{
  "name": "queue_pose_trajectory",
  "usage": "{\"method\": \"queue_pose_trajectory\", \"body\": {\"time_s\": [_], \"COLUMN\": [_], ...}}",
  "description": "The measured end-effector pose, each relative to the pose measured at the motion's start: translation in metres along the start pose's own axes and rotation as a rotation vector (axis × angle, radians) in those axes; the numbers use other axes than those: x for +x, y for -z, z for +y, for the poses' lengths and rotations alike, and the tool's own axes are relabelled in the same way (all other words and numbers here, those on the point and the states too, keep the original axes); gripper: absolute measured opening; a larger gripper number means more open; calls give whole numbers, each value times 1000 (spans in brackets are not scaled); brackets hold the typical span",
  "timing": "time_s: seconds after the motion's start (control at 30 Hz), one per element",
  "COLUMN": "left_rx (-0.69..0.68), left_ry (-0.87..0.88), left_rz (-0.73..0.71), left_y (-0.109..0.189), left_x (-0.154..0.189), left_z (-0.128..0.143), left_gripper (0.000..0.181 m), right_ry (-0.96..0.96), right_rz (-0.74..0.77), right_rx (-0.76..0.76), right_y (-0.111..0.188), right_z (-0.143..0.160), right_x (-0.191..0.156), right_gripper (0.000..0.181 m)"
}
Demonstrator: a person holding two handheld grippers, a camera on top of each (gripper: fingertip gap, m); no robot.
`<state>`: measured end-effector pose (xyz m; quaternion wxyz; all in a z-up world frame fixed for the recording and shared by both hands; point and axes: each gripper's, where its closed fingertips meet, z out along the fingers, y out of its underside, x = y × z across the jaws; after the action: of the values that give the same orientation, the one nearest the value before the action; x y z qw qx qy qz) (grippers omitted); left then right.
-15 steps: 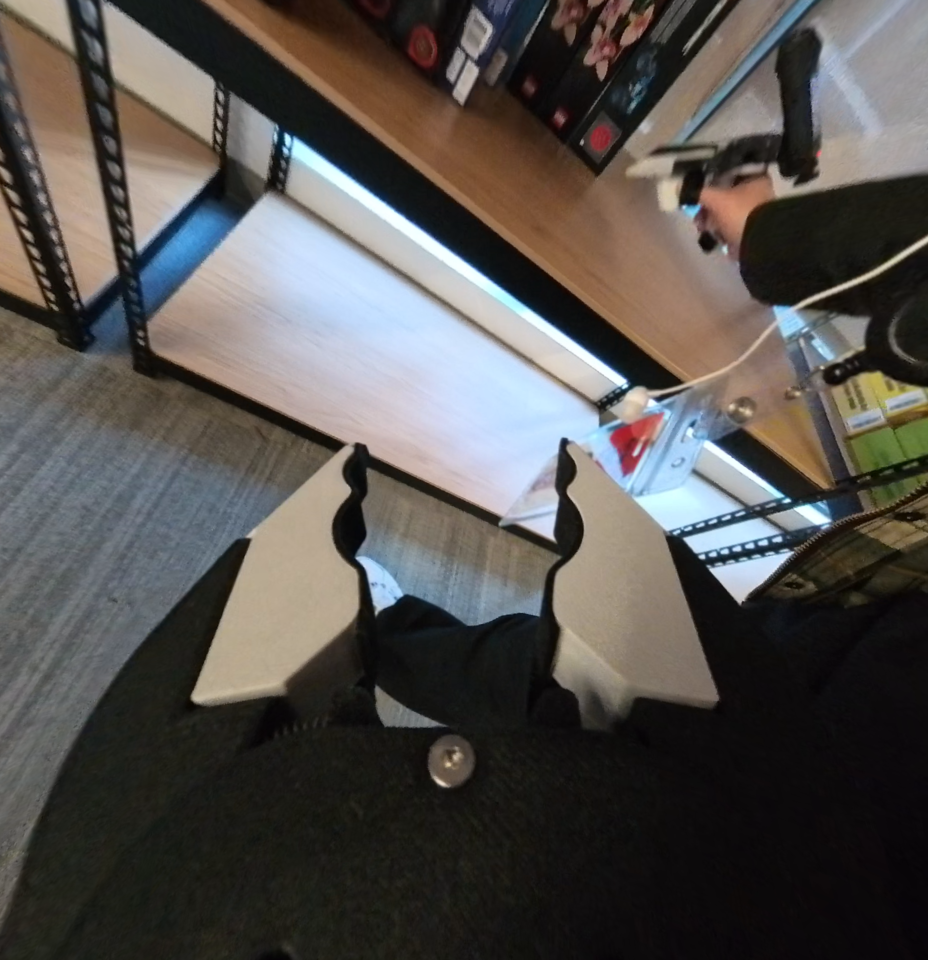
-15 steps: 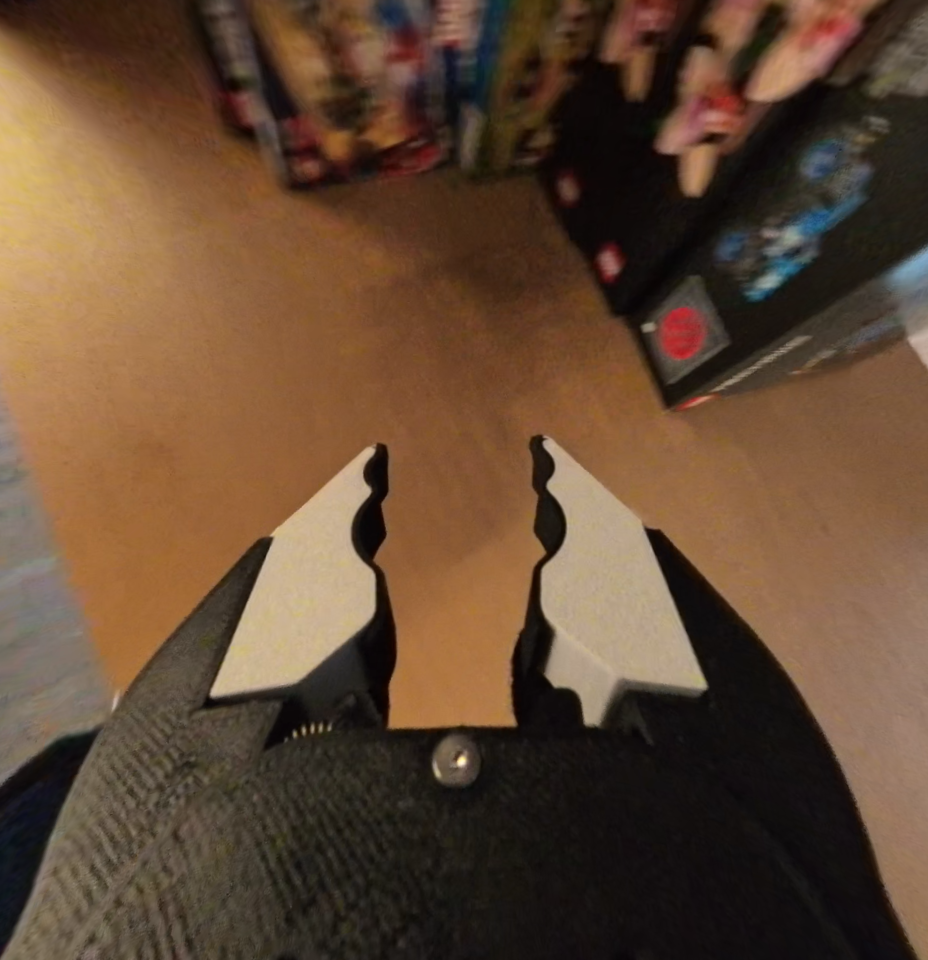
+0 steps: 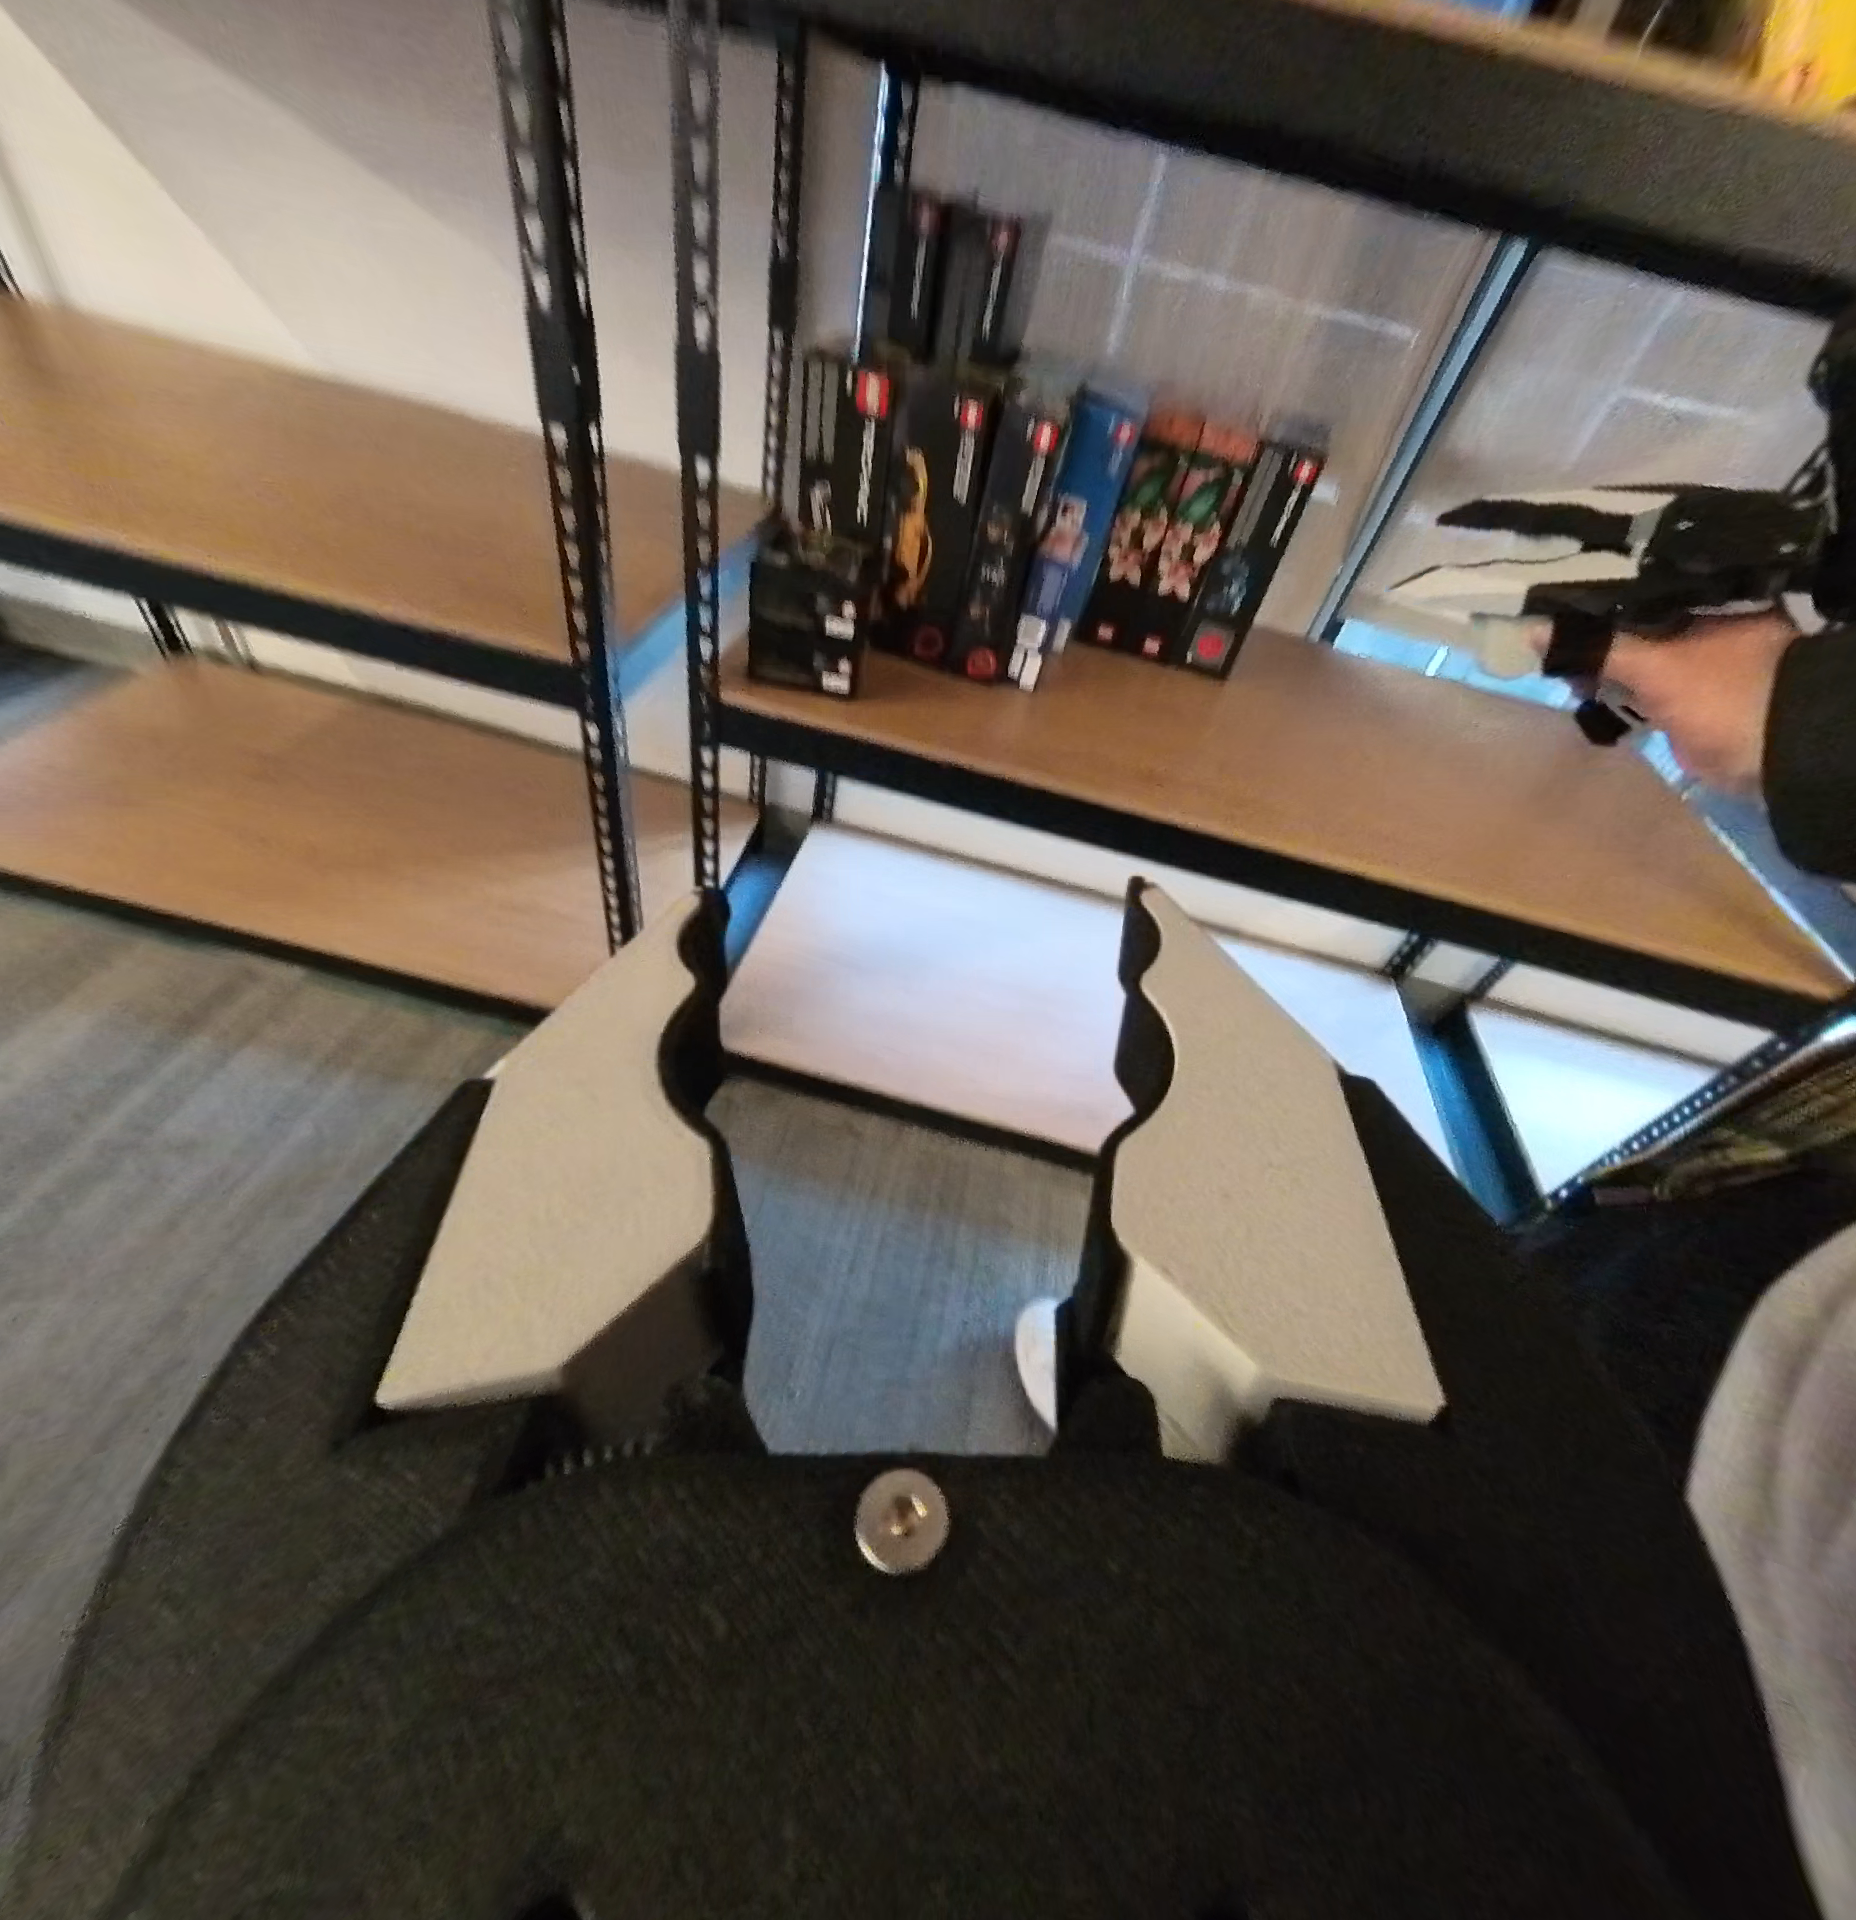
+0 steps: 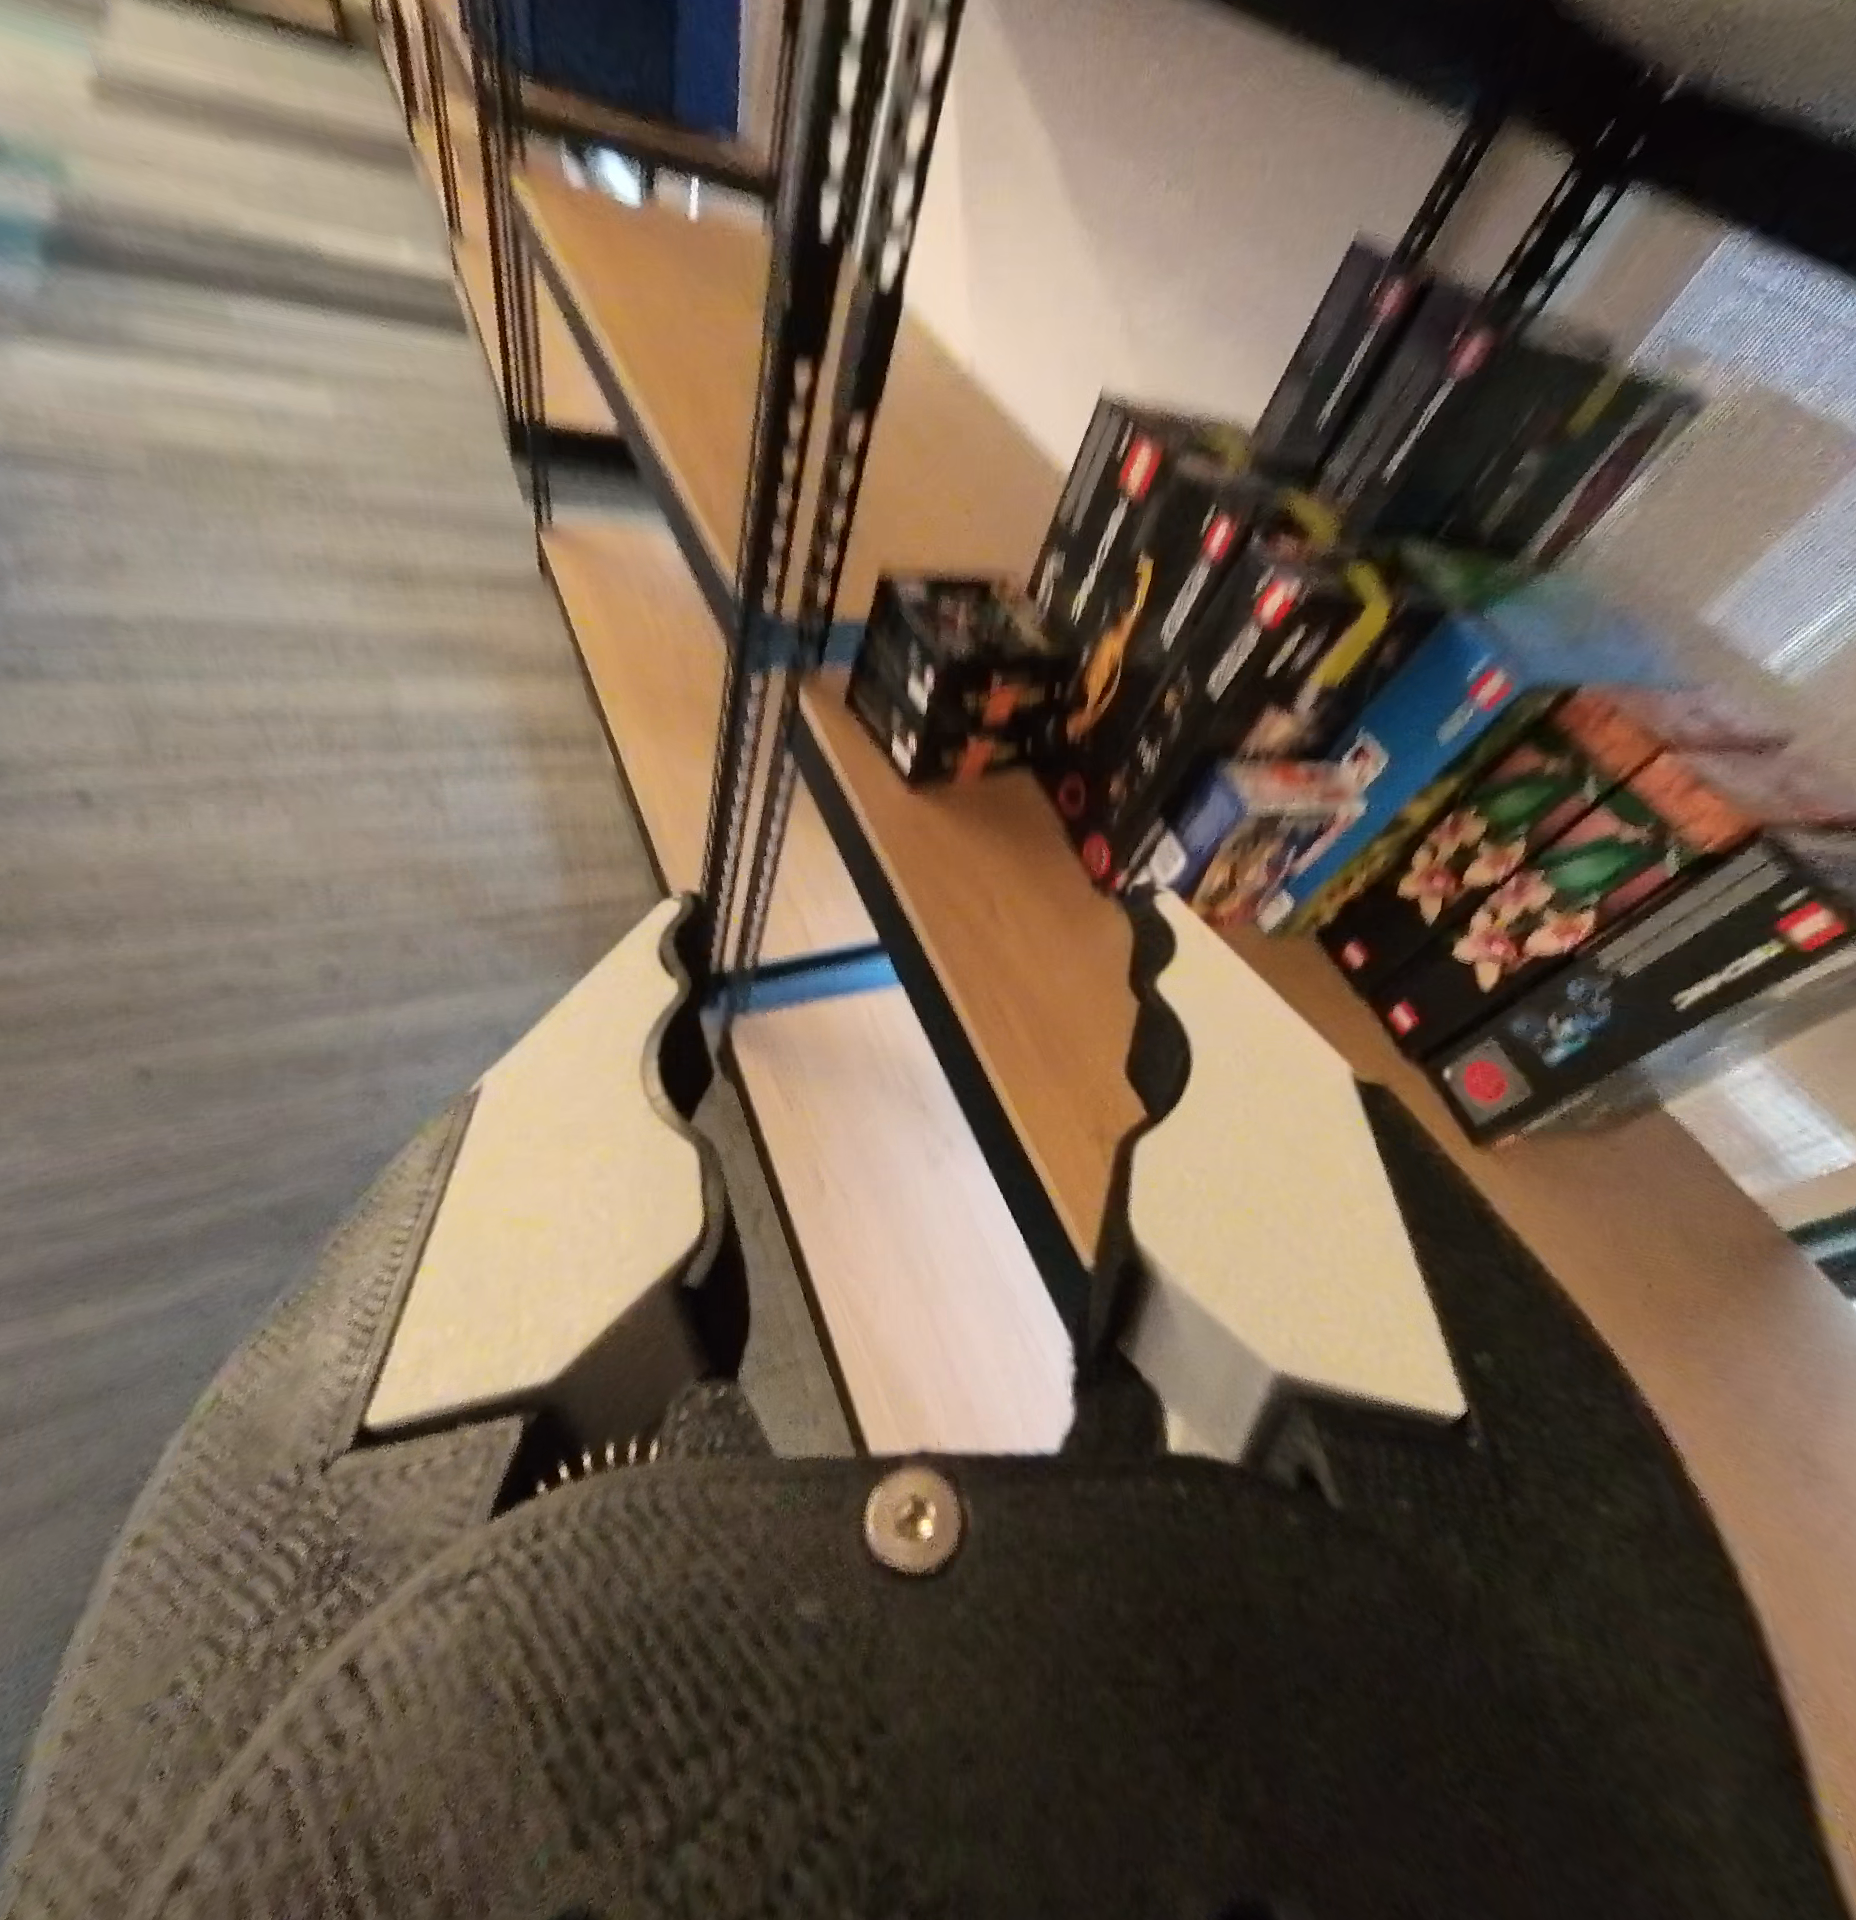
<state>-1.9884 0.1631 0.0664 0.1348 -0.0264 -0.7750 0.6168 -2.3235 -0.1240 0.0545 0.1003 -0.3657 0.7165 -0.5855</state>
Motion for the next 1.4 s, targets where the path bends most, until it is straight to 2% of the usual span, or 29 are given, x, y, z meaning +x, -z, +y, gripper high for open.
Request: {"method": "queue_pose_trajectory", "body": {"time_s": [0.17, 0.27, 0.37, 0.43, 0.53, 0.67, 0.73, 0.8, 0.93, 1.0, 1.13, 1.27, 1.4], "left_rx": [142, 208, 192, 160, 169, 188, 207, 223, 197, 181, 154, 71, 27], "left_ry": [-59, -83, -79, -109, -105, -91, -136, -148, -157, -131, -99, -136, -127], "left_rz": [21, 24, 108, 130, 145, 200, 188, 191, 179, 147, 123, 115, 127], "left_y": [19, 17, 5, -6, -25, -63, -85, -109, -156, -175, -202, -216, -217], "left_x": [1, 4, 18, 23, 27, 38, 39, 39, 31, 22, 10, -16, -58], "left_z": [-58, -81, -93, -96, -108, -128, -140, -151, -149, -142, -118, -95, -81], "left_gripper": [69, 68, 73, 76, 73, 70, 70, 70, 71, 72, 69, 69, 69], "right_ry": [-30, -85, -99, -69, -63, -82, -13, 37, 117, 128, 39, 29, -42], "right_rz": [97, 107, 154, 175, 212, 236, 259, 239, 171, 164, 95, 94, 124], "right_rx": [156, 224, 228, 213, 170, 190, 205, 195, 102, 57, 37, -4, 58], "right_y": [38, 62, 83, 96, 111, 129, 128, 119, 81, 60, 24, -7, -37], "right_z": [-106, -142, -152, -149, -140, -139, -146, -154, -173, -182, -191, -185, -208], "right_x": [20, 30, 42, 47, 64, 94, 106, 113, 131, 149, 156, 146, 134], "right_gripper": [69, 56, 48, 37, 35, 27, 26, 26, 37, 65, 82, 81, 78]}}
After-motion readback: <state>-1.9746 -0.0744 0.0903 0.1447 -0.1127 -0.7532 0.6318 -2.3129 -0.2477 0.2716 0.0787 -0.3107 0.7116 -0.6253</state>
